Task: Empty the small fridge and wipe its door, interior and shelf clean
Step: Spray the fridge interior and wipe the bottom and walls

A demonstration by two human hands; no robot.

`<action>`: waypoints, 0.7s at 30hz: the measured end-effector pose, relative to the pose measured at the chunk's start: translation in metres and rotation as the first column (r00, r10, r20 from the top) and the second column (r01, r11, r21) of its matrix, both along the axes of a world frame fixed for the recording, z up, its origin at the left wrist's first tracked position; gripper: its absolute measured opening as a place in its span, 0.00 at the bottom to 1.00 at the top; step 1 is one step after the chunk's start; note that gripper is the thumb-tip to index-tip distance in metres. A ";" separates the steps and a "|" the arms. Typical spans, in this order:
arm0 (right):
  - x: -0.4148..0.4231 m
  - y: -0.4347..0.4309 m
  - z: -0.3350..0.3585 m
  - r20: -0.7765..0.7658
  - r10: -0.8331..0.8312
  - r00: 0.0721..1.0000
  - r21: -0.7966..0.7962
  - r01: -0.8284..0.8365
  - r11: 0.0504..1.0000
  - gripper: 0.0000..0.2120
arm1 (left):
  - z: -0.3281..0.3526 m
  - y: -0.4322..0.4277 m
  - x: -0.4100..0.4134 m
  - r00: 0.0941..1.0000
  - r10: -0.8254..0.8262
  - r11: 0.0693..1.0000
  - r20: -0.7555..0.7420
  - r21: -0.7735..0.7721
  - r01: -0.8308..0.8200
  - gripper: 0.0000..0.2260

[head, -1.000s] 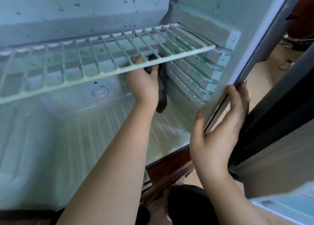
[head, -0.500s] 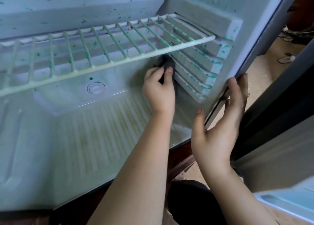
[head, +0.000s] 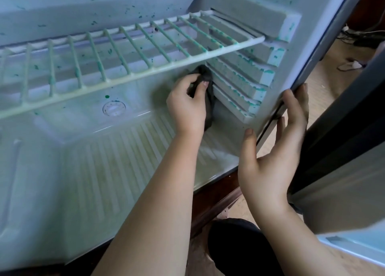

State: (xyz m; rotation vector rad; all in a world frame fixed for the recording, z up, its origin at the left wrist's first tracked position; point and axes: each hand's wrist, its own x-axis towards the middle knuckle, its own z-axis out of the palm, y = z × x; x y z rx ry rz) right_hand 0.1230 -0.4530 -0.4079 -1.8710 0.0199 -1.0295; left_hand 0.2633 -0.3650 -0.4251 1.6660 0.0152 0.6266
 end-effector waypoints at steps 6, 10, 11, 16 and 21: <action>-0.003 0.004 0.002 0.029 -0.012 0.999 0.055 0.011 0.998 0.28 | 0.008 -0.006 -0.039 0.992 -0.121 0.989 0.024 0.090 0.118 0.10; -0.007 0.005 0.006 0.007 -0.017 1.000 0.068 0.016 0.998 0.29 | 0.012 -0.010 -0.066 0.977 -0.196 0.964 0.080 0.197 0.177 0.07; -0.009 0.006 0.006 -0.005 -0.019 1.000 0.069 0.020 0.997 0.29 | 0.013 -0.010 -0.070 0.972 -0.217 0.954 0.087 0.229 0.192 0.06; -0.014 0.008 0.010 -0.038 0.012 0.999 0.097 -0.008 0.995 0.32 | 0.013 -0.011 -0.089 0.943 -0.320 0.912 0.094 0.299 0.280 0.05; -0.013 0.012 0.015 -0.014 -0.001 1.000 0.187 0.004 0.982 0.31 | 0.020 -0.006 -0.095 0.898 -0.420 0.840 0.132 0.431 0.329 0.07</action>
